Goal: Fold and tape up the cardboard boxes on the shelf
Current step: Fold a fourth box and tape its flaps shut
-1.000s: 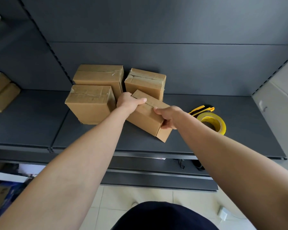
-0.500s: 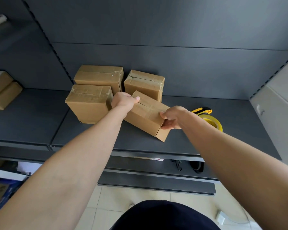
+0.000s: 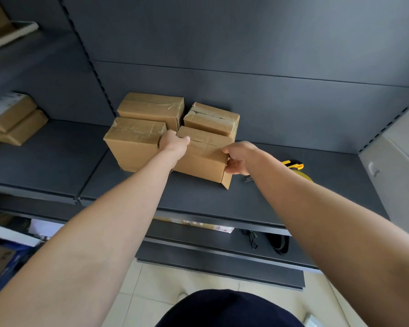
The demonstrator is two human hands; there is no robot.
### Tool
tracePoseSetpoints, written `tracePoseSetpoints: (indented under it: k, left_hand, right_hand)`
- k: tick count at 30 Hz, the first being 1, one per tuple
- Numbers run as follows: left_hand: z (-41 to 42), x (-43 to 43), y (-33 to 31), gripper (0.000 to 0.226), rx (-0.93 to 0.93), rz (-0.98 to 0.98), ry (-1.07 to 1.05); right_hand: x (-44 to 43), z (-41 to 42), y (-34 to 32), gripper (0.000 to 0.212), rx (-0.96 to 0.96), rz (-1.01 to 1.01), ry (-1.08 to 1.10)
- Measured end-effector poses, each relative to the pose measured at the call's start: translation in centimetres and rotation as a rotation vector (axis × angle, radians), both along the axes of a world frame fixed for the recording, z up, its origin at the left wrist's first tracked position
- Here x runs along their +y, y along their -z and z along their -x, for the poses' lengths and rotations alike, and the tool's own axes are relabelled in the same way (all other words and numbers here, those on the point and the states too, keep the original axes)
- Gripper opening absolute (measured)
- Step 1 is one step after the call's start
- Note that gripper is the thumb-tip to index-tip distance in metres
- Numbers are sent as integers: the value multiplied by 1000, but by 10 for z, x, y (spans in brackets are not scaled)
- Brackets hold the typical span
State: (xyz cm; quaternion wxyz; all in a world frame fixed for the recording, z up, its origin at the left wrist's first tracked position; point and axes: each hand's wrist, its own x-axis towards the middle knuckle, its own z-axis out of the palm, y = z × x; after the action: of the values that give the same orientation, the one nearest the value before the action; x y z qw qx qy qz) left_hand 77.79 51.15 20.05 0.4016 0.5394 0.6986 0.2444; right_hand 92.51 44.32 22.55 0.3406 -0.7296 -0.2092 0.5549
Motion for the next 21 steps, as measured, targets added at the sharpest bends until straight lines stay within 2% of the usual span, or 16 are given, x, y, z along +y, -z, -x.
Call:
tracePoseSetpoints:
  k: [2, 5, 10, 14, 17, 21]
  left_hand:
    - [6, 0, -2, 52, 11, -7, 17]
    - [13, 2, -4, 54, 123, -48, 58]
    - [21, 12, -5, 50, 245, -84, 99]
    - [30, 24, -6, 49, 304, -101, 112]
    - [35, 28, -5, 55, 326, -139, 145]
    - [41, 29, -6, 56, 324, -166, 194]
  right_hand:
    - [5, 6, 1, 24, 8, -8, 11]
    - [13, 15, 1, 18, 20, -15, 30]
    - [25, 28, 5, 22, 35, -21, 67]
    - [34, 39, 9, 12, 11, -16, 74]
    - [37, 46, 7, 6, -55, -7, 70]
    - [39, 52, 0, 17, -234, -8, 30]
